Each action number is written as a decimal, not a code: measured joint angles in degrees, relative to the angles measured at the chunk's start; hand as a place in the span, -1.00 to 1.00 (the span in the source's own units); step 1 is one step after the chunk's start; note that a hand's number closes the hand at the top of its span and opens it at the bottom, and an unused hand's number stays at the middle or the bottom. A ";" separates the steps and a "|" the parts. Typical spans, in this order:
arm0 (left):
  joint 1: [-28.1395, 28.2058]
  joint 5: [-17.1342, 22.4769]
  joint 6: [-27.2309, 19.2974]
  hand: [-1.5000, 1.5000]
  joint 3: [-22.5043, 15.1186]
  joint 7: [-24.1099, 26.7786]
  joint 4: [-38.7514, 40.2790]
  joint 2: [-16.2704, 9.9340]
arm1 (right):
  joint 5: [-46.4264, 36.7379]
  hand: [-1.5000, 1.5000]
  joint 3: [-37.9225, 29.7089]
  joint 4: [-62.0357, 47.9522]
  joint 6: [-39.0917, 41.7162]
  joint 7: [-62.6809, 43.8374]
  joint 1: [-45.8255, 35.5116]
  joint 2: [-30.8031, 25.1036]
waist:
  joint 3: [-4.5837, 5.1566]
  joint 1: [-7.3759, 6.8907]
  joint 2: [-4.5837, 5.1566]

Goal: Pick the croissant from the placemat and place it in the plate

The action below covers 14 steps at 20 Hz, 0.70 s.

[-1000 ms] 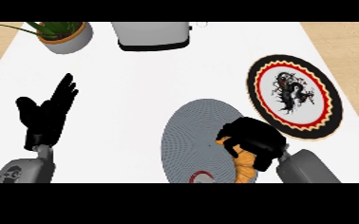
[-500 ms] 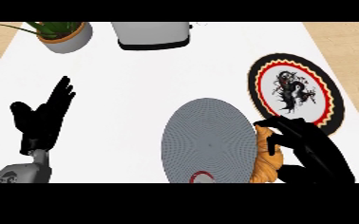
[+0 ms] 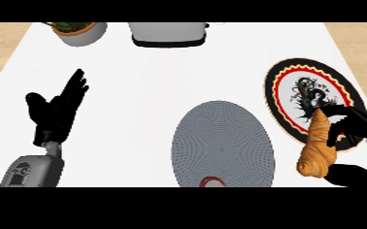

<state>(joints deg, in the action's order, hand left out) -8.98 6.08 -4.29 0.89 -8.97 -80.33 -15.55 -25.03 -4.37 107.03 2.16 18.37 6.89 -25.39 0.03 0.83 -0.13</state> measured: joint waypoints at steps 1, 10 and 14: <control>0.63 0.20 0.64 0.00 0.09 -0.13 -0.77 -0.27 | 0.48 1.00 -1.31 -2.08 0.28 0.03 -1.35 -0.29 | -0.01 -0.28 0.04; -1.53 -1.50 0.47 0.00 -0.18 -2.02 -0.87 1.05 | -1.01 1.00 -7.59 -26.82 0.68 6.09 -15.95 -4.68 | -0.05 -1.26 0.25; -0.54 -1.58 1.29 0.00 -0.16 -0.90 -0.90 1.24 | -5.70 1.00 -5.87 -38.95 -0.07 10.48 -20.66 -6.44 | -0.08 -1.82 0.39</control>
<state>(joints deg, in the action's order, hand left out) -9.52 4.50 -3.01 0.73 -9.86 -81.23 -14.31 -30.73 -10.24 68.08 2.09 28.86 -13.76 -31.83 -0.05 -0.99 0.26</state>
